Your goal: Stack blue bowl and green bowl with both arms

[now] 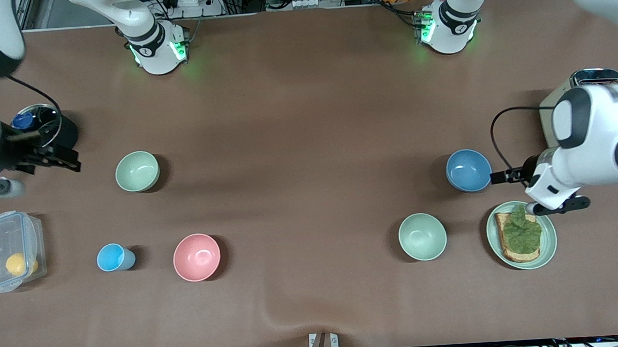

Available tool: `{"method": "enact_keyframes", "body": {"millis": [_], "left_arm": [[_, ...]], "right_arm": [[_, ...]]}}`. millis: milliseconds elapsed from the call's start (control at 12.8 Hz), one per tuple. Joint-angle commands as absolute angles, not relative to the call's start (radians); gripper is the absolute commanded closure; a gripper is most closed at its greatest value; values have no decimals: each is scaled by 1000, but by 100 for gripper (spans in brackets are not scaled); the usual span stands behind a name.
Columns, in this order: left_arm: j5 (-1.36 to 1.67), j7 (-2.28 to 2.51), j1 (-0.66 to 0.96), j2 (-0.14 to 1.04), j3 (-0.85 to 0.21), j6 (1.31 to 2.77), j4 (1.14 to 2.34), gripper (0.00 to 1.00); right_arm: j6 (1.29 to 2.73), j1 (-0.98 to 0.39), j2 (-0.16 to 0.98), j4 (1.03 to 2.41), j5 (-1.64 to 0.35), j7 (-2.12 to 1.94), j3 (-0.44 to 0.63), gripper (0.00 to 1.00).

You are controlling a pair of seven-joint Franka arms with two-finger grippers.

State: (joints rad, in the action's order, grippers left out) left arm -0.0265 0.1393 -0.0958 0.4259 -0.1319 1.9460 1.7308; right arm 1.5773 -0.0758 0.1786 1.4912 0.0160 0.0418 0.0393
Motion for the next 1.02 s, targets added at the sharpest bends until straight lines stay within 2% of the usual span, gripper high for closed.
{"method": "enact_keyframes", "body": {"millis": [0,235,471,627,941], "left_arm": [[-43,129,-101,383,-137,2019,1835,0],[-46,129,-138,402,-135,2039,1877,0],[-64,126,-144,413,-137,2054,1911,0],[-69,126,-150,428,-137,2068,1924,0],[-69,126,-150,456,-138,2091,1936,12]], "right_arm": [[1594,-43,201,1543,-14,9,37,0],[1701,43,216,1698,-74,-118,37,0],[1883,66,201,1908,-75,-133,38,0],[1948,83,204,1986,-81,-135,37,0],[2177,78,183,2168,-81,-149,37,0]]}}
